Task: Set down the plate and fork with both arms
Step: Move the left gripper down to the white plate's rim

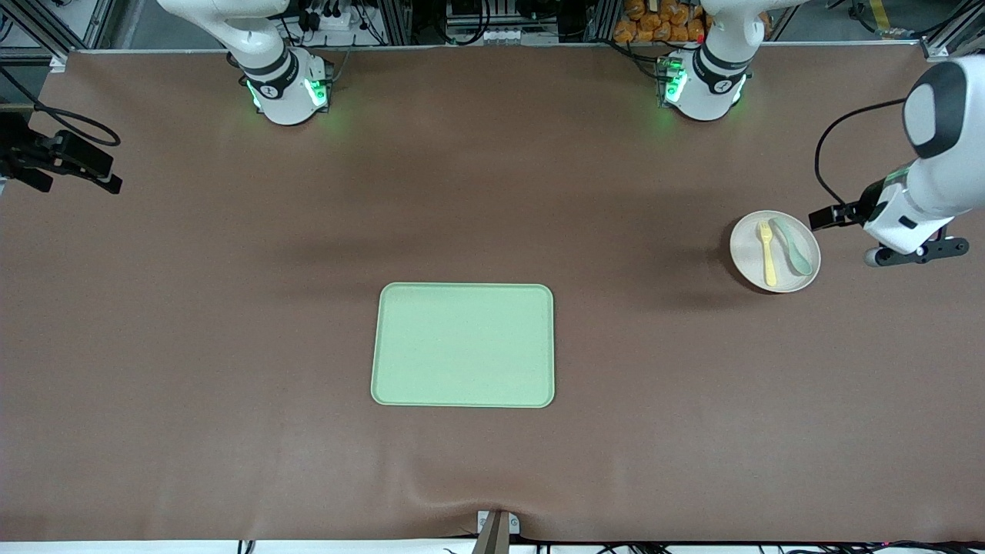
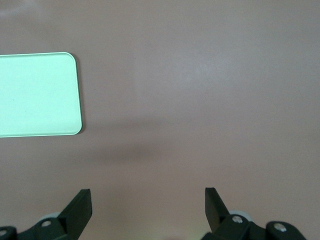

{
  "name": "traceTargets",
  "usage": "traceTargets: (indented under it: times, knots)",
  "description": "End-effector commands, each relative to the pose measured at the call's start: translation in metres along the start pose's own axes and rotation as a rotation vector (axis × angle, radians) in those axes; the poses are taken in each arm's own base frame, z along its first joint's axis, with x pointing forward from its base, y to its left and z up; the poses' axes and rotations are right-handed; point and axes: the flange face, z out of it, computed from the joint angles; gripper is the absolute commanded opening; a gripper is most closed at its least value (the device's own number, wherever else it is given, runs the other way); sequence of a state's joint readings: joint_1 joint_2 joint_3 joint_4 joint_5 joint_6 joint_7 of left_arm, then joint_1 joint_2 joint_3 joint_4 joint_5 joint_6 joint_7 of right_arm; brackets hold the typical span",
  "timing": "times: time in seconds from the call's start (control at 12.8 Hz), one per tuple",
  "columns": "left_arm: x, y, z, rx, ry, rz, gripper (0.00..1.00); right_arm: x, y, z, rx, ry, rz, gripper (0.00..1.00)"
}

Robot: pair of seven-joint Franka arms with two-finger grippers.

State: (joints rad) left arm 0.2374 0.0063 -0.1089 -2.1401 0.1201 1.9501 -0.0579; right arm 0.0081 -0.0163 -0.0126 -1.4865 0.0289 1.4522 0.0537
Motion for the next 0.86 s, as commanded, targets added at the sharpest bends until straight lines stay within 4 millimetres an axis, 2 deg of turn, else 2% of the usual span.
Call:
traceTargets:
  times: [0.0,0.23,0.31,0.55,0.7,0.78]
  knots:
    - [0.003,-0.043,0.073,-0.008,0.029,0.004,1.00,-0.003,0.003,-0.002,0.019,0.004,-0.007,1.00]
    - [0.015,-0.103,0.132,-0.050,0.051,0.028,1.00,-0.003,0.003,-0.002,0.019,0.004,-0.007,1.00]
    - [0.016,-0.114,0.148,-0.061,0.050,0.046,1.00,-0.003,0.003,-0.002,0.019,0.004,-0.007,1.00]
    - [0.020,-0.120,0.179,-0.066,0.045,0.063,1.00,-0.003,0.004,-0.002,0.019,0.002,-0.005,1.00]
    - [0.014,-0.140,0.190,-0.028,0.025,0.093,1.00,-0.003,0.004,-0.002,0.019,0.002,-0.005,1.00]
    - [0.014,-0.143,0.198,-0.030,0.025,0.100,1.00,-0.003,0.004,-0.002,0.019,0.002,-0.005,1.00]
